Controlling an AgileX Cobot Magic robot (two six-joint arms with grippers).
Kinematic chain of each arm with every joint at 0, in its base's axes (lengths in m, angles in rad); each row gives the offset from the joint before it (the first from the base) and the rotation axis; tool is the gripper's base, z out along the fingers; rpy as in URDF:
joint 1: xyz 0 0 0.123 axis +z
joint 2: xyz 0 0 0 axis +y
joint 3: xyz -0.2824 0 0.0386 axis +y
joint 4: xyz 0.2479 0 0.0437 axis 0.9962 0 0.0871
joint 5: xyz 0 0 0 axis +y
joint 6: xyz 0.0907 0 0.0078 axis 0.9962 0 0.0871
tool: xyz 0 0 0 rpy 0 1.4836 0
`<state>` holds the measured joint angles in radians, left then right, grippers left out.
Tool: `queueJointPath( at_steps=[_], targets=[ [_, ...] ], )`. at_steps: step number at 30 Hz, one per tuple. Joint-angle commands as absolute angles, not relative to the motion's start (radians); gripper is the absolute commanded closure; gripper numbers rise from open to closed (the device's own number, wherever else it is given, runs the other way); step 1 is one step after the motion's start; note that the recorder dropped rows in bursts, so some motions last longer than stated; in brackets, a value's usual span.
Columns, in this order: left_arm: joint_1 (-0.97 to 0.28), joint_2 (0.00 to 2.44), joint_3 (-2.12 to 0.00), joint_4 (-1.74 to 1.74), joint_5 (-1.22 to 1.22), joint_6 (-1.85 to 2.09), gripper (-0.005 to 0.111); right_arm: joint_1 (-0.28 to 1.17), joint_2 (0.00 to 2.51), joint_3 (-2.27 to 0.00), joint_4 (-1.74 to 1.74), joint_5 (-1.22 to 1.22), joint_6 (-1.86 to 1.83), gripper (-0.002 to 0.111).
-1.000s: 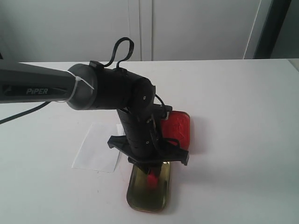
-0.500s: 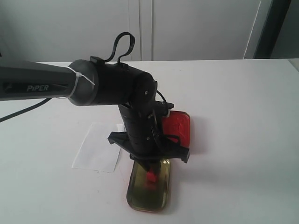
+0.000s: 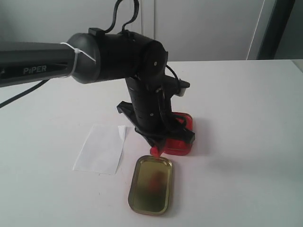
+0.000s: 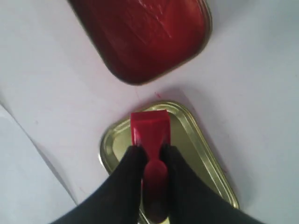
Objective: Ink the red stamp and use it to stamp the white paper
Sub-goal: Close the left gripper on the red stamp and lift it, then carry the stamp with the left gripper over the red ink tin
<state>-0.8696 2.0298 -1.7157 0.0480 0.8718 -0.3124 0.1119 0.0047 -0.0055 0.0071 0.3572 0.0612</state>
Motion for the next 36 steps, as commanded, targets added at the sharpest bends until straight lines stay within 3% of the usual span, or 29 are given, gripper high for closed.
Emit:
queueJointPath(
  at_steps=[1,11,24,36],
  targets=[
    [-0.867,2.014,-1.771,0.103,0.889,-0.31,0.107,0.108,0.0,0.0,0.008,0.344,0.064,0.108],
    [-0.798,2.036,-1.869,0.067,0.876,-0.283,0.107,0.108,0.0,0.0,0.008,0.344,0.064,0.108],
    [-0.802,2.283,-2.184,-0.043,1.053,-0.152,0.107,0.108,0.0,0.0,0.008,0.344,0.064,0.108],
    [-0.828,2.351,-2.213,0.019,1.048,-0.158,0.107,0.108,0.0,0.0,0.008,0.344,0.064,0.108]
  ],
)
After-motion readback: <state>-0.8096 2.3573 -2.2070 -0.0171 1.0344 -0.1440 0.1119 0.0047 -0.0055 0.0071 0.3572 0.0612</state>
